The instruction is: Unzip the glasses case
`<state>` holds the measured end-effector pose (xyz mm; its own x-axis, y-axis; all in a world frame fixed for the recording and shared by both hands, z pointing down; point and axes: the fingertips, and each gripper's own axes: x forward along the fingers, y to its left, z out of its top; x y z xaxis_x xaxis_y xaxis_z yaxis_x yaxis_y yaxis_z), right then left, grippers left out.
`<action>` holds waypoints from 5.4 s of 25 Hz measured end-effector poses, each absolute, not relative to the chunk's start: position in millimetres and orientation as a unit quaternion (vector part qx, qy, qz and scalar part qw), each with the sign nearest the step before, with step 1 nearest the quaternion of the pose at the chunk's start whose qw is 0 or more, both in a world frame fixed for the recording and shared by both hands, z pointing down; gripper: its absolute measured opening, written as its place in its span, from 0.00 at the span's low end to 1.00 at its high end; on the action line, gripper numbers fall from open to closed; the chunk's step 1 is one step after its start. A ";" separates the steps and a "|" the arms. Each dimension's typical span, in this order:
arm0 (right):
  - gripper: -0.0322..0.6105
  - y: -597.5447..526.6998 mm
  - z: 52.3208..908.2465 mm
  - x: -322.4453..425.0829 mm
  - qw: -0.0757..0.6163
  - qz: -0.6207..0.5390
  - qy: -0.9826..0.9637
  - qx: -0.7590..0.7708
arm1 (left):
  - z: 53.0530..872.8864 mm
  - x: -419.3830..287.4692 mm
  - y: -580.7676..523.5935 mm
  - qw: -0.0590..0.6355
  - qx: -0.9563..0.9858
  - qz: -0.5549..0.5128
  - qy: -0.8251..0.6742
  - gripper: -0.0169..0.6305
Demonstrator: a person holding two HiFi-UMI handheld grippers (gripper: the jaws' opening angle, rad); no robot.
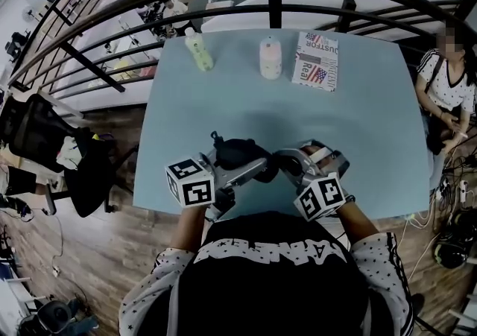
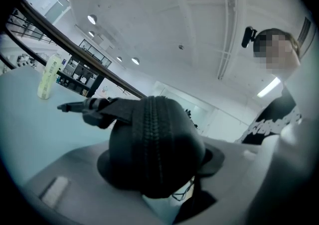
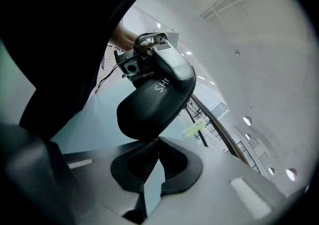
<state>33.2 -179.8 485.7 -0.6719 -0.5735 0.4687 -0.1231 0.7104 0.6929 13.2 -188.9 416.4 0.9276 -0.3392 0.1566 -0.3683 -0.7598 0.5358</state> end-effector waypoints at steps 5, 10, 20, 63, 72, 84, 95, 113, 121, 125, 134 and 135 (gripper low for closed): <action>0.06 -176.8 487.8 32.7 0.356 -0.335 -0.851 0.192 | 422.0 16.9 -182.5 0.292 0.938 0.037 -0.182 0.03; 0.06 -177.5 485.2 29.4 0.351 -0.342 -0.853 0.179 | 423.0 16.0 -183.1 0.299 0.938 0.040 -0.169 0.03; 0.06 -177.9 473.6 24.4 0.346 -0.372 -0.846 0.161 | 429.2 26.4 -173.2 0.295 0.942 0.072 -0.143 0.03; 0.06 -190.6 451.1 15.4 0.323 -0.418 -0.835 0.152 | 462.4 51.9 -158.8 0.282 0.938 0.160 -0.124 0.03; 0.06 -190.8 448.1 14.5 0.325 -0.429 -0.830 0.150 | 466.5 54.3 -156.1 0.281 0.937 0.170 -0.116 0.03; 0.06 -200.4 445.5 19.6 0.330 -0.447 -0.818 0.148 | 472.8 63.6 -161.8 0.259 0.940 0.201 -0.096 0.03; 0.06 -193.7 447.1 32.3 0.355 -0.469 -0.797 0.140 | 485.8 78.3 -148.3 0.233 0.935 0.263 -0.047 0.03; 0.06 -186.2 450.8 46.9 0.402 -0.521 -0.744 0.113 | 503.5 91.8 -134.6 0.192 0.918 0.346 0.009 0.03; 0.06 -182.0 454.9 48.3 0.424 -0.543 -0.716 0.110 | 513.0 95.4 -128.4 0.198 0.909 0.366 0.013 0.03; 0.07 -178.9 454.2 50.0 0.419 -0.537 -0.722 0.120 | 512.4 97.6 -124.4 0.203 0.912 0.357 0.012 0.03; 0.09 -185.0 429.2 52.8 0.345 -0.446 -0.799 0.210 | 495.2 100.0 -124.9 0.216 0.930 0.298 -0.011 0.03; 0.08 -187.4 424.5 54.5 0.331 -0.427 -0.810 0.226 | 492.9 100.1 -126.7 0.214 0.932 0.292 -0.017 0.03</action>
<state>54.5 -187.4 424.5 -0.6785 -0.6492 0.3438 -0.0834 0.5330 0.8420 100.1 -126.7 492.9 0.8289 0.0945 0.5513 -0.1560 -0.9075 0.3901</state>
